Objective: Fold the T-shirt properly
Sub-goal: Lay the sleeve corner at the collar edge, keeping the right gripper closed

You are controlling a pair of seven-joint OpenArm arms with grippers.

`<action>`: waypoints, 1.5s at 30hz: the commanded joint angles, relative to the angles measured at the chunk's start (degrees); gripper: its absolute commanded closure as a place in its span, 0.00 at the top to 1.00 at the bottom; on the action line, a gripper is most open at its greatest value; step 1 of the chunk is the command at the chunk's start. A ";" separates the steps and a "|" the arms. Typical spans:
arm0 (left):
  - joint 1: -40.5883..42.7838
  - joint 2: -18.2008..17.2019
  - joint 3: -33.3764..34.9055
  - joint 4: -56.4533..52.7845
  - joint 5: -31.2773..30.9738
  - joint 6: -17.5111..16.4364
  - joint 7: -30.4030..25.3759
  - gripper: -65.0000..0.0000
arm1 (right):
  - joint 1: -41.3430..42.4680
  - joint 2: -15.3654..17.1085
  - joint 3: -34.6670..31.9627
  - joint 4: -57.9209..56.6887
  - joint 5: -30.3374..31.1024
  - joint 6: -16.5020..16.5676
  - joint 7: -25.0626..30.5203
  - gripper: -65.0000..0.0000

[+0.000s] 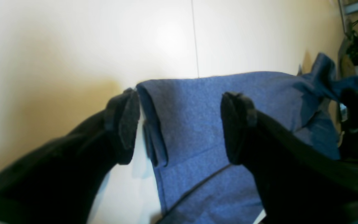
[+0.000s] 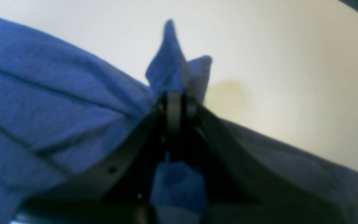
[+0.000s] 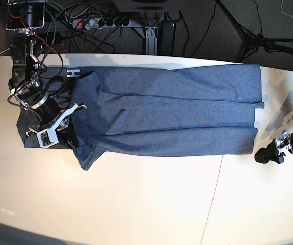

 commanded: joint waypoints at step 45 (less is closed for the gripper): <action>-1.38 -3.78 -0.44 0.79 -3.89 -1.89 0.94 0.68 | -15.13 0.48 1.84 9.35 3.26 1.42 0.37 0.70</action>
